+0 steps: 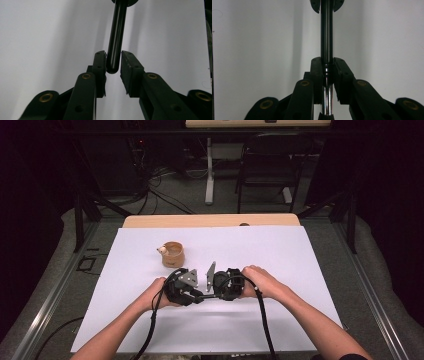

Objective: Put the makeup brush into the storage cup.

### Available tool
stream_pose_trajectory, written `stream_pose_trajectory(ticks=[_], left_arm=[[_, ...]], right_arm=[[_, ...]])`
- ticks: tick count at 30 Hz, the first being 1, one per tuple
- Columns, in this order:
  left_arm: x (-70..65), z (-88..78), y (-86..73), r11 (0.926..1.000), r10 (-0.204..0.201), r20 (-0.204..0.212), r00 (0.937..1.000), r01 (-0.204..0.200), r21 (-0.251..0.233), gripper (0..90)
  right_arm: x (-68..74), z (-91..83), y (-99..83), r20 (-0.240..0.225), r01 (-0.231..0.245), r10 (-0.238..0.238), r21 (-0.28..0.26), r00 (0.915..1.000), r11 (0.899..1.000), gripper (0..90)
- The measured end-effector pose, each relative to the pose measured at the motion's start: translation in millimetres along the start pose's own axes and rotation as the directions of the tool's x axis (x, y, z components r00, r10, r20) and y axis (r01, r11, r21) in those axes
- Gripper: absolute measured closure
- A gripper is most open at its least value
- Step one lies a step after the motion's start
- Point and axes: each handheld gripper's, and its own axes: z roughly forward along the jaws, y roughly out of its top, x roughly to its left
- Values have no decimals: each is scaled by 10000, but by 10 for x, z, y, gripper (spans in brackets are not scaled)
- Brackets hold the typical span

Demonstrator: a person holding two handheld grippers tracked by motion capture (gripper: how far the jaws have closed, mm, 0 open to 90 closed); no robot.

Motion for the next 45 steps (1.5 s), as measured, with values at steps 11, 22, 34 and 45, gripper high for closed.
stream_pose_trajectory(ticks=[11,22,34,45], left_arm=[[-18,49,-30,10000,38,230,9997,-38,-13,792],[-35,68,-89,9997,-5,252,9997,12,-249,795],[-50,76,-209,9988,-175,118,9998,180,-463,795],[-54,43,-306,9977,-299,41,9995,301,-602,795]], right_arm=[[-21,41,-22,-159,52,-53,-65,9999,10000,757],[-62,-45,-169,45,-911,916,-724,9958,9932,180],[-68,-197,-592,316,-1958,2022,-1426,9788,9702,23],[13,-189,-1010,645,-2933,3052,-1486,9501,9444,24]])
